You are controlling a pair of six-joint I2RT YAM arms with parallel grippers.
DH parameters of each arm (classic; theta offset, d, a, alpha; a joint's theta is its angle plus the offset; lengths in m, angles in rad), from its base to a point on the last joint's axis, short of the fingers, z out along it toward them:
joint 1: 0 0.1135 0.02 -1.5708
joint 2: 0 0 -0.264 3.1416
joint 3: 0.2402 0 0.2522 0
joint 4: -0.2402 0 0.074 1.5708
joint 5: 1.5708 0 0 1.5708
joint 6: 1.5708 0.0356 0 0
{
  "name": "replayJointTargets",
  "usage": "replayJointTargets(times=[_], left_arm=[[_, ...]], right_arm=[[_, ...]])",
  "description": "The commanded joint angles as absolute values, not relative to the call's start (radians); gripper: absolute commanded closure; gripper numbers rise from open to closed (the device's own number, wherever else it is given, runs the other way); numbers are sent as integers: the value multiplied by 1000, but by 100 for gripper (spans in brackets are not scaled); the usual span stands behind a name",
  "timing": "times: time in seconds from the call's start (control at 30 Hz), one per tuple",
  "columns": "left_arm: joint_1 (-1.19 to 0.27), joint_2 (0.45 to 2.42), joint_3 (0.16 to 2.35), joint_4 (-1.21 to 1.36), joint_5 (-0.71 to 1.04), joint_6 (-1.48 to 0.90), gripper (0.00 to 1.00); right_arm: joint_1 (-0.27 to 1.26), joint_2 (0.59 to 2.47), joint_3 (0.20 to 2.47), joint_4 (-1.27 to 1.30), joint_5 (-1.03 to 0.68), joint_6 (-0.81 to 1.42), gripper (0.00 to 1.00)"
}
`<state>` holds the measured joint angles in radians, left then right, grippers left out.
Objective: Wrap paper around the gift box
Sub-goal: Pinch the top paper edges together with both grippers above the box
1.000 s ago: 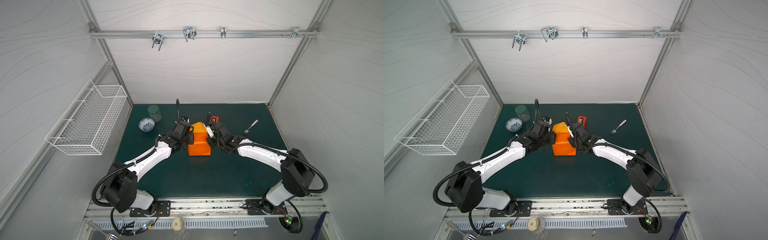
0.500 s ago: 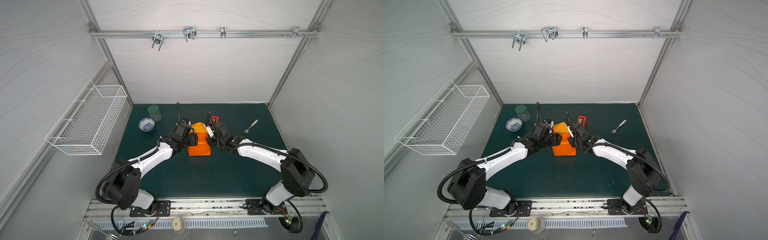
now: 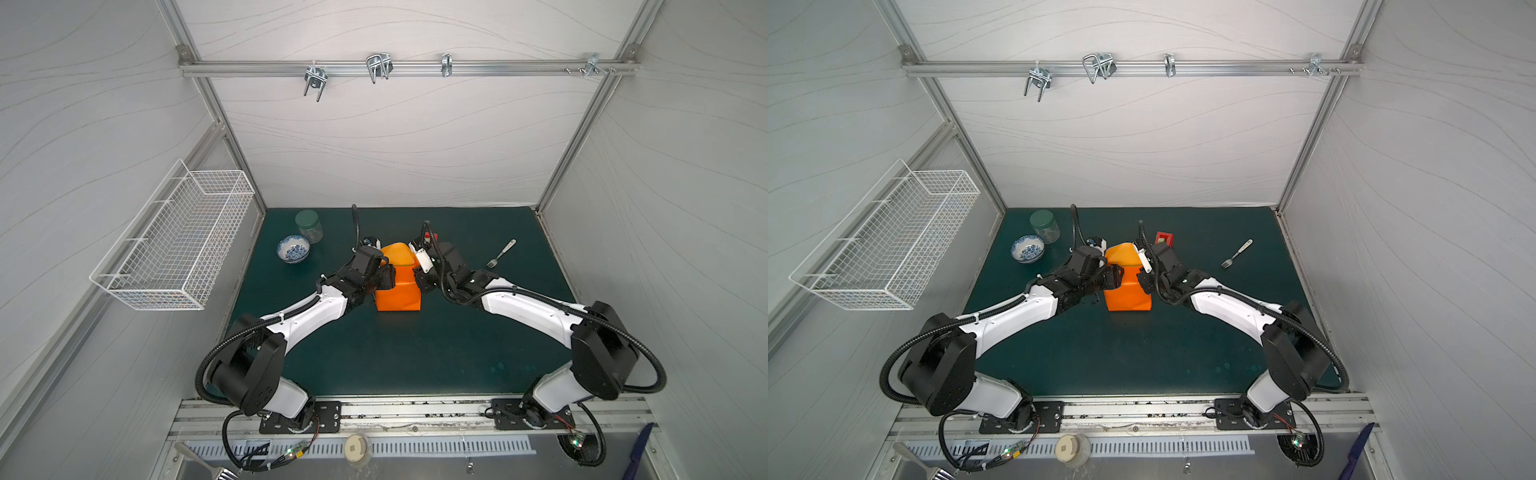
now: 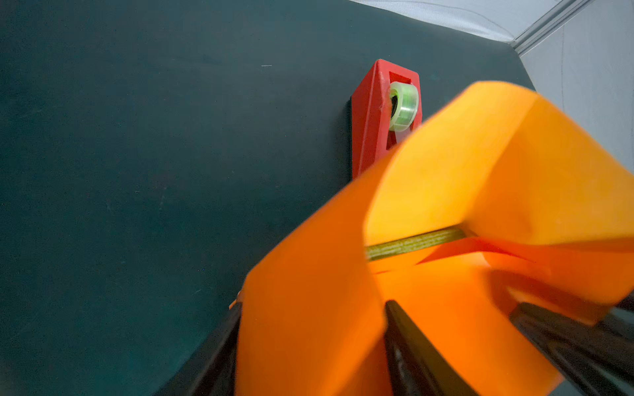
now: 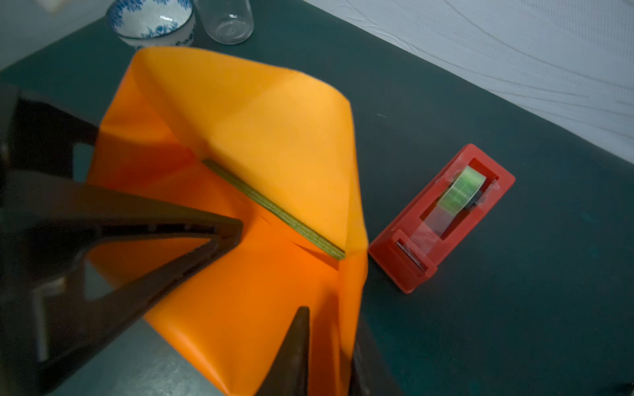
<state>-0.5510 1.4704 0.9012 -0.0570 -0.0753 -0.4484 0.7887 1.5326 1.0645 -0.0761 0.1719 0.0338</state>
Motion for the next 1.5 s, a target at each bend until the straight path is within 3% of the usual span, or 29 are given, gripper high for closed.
replayJointTargets(times=[0.0, 0.4, 0.63, 1.0, 1.47], left_arm=[[-554, 1495, 871, -120, -94, -449, 37], [-553, 1502, 871, -120, -97, -447, 38], [-554, 1499, 873, -120, -93, -448, 38], [-553, 1491, 879, -126, -97, -442, 38], [-554, 1489, 879, -125, -94, -443, 39]], right_arm=[[761, 1486, 1054, -75, 83, 77, 73], [627, 1337, 982, -77, -160, 211, 61], [519, 1442, 1025, -61, -255, 285, 61], [529, 1584, 1071, -22, -361, 328, 62], [601, 1631, 1081, -18, -338, 330, 62]])
